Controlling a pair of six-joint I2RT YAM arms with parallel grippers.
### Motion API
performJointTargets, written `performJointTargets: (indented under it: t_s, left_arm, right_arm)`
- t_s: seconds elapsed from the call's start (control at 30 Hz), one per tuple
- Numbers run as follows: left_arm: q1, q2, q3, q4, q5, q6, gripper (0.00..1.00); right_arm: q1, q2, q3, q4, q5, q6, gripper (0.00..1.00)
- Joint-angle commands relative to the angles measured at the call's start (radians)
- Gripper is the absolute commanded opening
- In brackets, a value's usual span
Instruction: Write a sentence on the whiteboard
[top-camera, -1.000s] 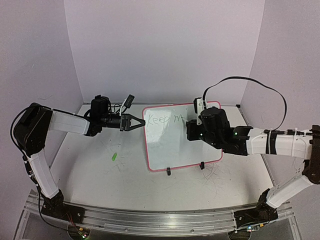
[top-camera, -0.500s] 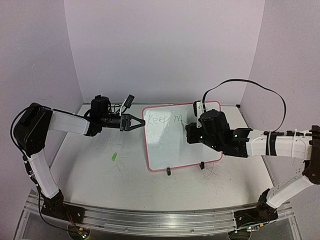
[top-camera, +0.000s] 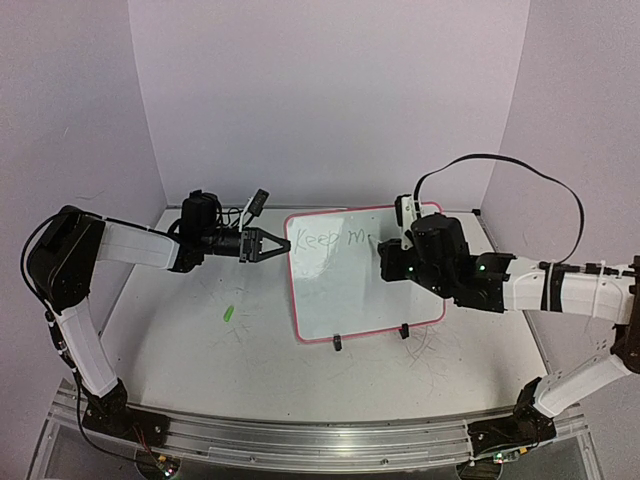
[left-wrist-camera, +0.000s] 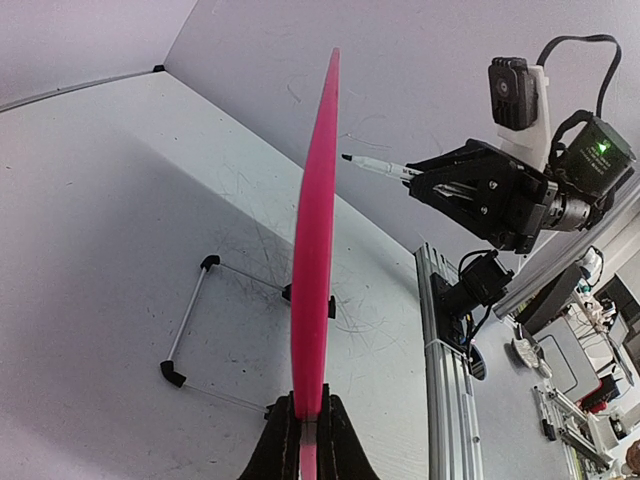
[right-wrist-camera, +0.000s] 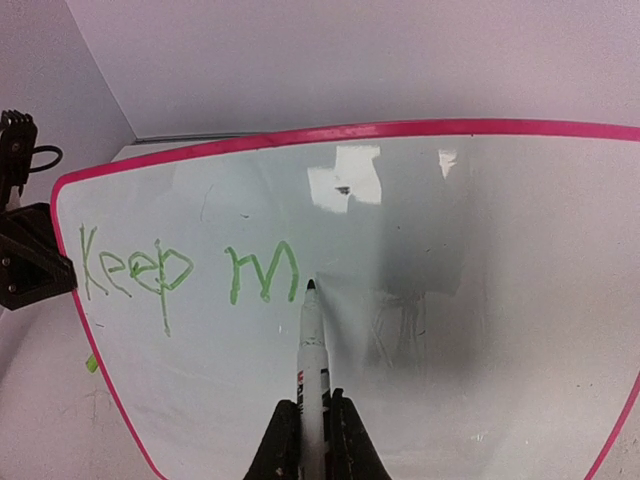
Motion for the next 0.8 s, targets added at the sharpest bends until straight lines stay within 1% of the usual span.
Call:
performJointTargets:
  t_s: [0.0,0.47,0.77]
  left_arm:
    - [0.0,-0.034,0.033,-0.019,0.01,0.03,0.0]
    - [0.0,-0.033,0.035,-0.024,0.011,0.033,0.0]
    - [0.001,-0.031,0.036,-0.027,0.011,0.035,0.0]
  right_arm:
    - [-0.013,0.004,0.04,0.023,0.015,-0.017,0.0]
    - [-0.02,0.042,0.065,0.052,0.005,-0.039,0.0]
    - [-0.023,0.048,0.049,0.048,0.015,-0.023,0.0]
